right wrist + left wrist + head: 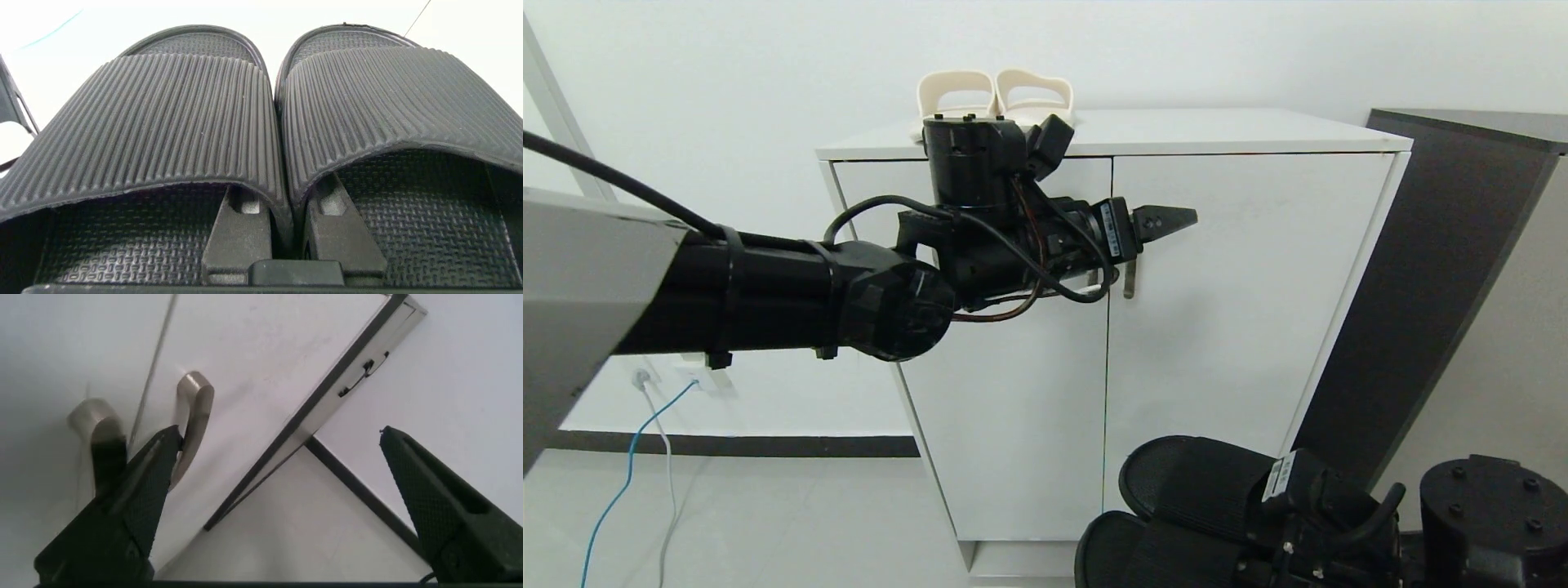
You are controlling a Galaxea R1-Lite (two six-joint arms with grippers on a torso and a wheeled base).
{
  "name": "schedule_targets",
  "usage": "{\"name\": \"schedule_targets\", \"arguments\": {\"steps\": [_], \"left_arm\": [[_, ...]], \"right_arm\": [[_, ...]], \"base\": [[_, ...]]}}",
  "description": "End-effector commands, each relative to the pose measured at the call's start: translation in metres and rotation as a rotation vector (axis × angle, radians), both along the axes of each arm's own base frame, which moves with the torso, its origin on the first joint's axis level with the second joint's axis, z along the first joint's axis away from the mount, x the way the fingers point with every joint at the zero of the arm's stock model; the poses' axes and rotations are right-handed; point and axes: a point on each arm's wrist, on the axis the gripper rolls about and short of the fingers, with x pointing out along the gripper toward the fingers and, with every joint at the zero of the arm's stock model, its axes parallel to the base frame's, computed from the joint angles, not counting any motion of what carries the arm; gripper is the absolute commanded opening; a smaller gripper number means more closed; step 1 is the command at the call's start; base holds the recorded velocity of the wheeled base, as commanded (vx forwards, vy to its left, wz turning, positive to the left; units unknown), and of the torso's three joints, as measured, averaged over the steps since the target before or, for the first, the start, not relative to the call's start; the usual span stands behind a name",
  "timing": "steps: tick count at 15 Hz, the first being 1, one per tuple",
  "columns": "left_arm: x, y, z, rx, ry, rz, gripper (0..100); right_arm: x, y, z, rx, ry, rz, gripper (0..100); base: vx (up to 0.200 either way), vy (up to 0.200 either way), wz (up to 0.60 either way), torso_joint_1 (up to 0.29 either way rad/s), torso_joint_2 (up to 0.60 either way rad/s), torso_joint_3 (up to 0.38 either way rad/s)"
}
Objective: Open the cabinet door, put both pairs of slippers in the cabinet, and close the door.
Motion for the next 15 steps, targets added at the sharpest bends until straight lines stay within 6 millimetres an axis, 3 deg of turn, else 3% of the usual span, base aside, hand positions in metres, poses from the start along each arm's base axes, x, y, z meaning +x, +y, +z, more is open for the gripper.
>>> {"name": "schedule_targets", "arguments": {"steps": [1,4,5,9,15], "left_arm": [[0.005,-0.004,-0.002,0.004,-0.007,0.001,100],[0.009,-0.008,-0.005,0.003,-0.006,-0.009,100],[0.009,-0.008,-0.004,0.001,-0.009,-0.009,0],[0.005,-0.005,-0.005,0.006,-0.001,-0.005,0],[-0.044,0.01,0.012,0.005,-0.005,-0.042,0]], "right_arm": [[0.0,0.0,0.0,-0.001,0.001,0.001,0],[0.0,0.0,-0.001,-0.002,0.002,0.001,0],[0.0,0.0,-0.001,-0.002,0.002,0.001,0],[0.0,0.0,-0.001,-0.003,0.003,0.003,0],[-0.012,-0.006,-0.003,-0.003,0.018,0.087,0]], "base": [[0.0,0.0,0.0,0.0,0.0,0.0],[0.0,0.0,0.0,0.0,0.0,0.0],[0.0,0.0,0.0,0.0,0.0,0.0],[0.0,0.0,0.0,0.0,0.0,0.0],[0.0,0.0,0.0,0.0,0.0,0.0]]}}
